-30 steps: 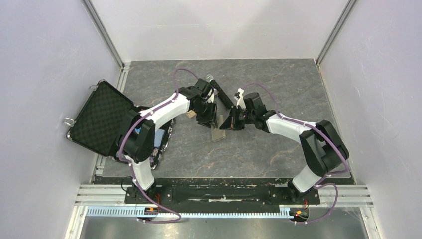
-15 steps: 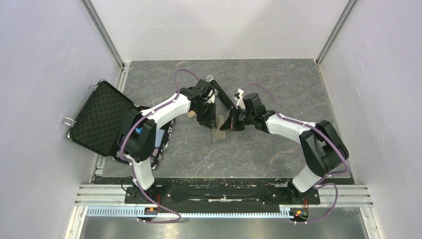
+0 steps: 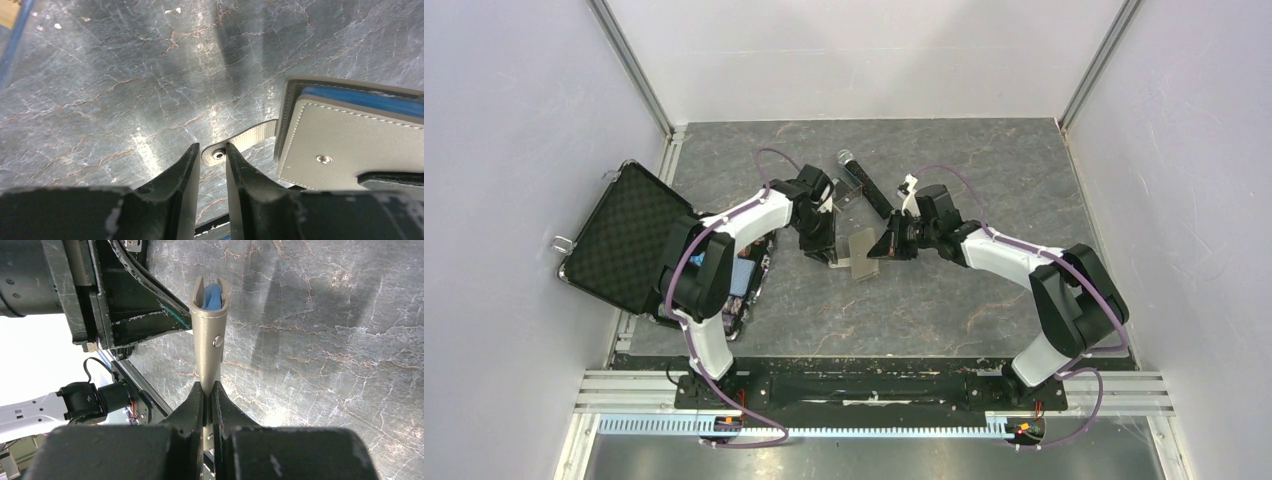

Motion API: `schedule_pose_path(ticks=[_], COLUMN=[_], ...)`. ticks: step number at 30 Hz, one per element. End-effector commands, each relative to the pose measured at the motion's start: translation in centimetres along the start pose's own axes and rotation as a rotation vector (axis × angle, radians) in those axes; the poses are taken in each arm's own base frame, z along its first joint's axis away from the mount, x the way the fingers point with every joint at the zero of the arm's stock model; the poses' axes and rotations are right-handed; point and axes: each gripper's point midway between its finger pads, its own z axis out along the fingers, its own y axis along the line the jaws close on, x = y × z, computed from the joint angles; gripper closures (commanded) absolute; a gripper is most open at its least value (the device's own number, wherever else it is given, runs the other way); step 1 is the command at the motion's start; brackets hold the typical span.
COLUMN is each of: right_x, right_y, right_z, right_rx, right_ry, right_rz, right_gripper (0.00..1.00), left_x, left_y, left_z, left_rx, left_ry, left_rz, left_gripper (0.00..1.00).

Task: Put the credit cards into the card holder
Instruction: Open the card holder at the center of the board.

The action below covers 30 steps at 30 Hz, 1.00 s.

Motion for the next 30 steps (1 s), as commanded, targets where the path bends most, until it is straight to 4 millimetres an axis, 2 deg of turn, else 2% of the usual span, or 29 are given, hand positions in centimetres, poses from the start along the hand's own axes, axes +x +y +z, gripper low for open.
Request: schedule_pose_path(ticks=[1,6,18,21,24,30], right_x=[-2.5,-2.5,-2.3,-2.3,-2.4,-2.4], right_y=[2.3,2.4,3.1,3.2,3.3,3.2], right_z=[-1.1,-1.2,-1.2,-1.2,-1.2,-1.2], right_rx=[-0.076,-0.1,-0.152,-0.164,-0.173,-0.178], right_ry=[-0.086,-0.087,-0.082,-0.082,-0.083,-0.084], right_rz=[-0.048,-0.036,-0.019,-0.013,-0.009,-0.004], right_gripper=[1.0,1.0,1.0,1.0,1.0,1.0], left_x=[-0.6,-1.4,-2.5,-2.7,-2.7,-3.1], left_y=[-0.9,-2.1,-3.1,-3.1,-3.2,-3.3], left_z=[-1.2,-2.1,-2.3,-2.2,-2.2,-3.0], left_rx=[0.117,0.267,0.401,0.406,0.414,0.423], left_ry=[-0.042,-0.093,-0.119,-0.118,-0.118,-0.146], left_rz=[0.028,-0.004,-0.049,-0.051,-0.053,-0.046], left_gripper=[0.65,0.54,0.47,0.54,0.65,0.96])
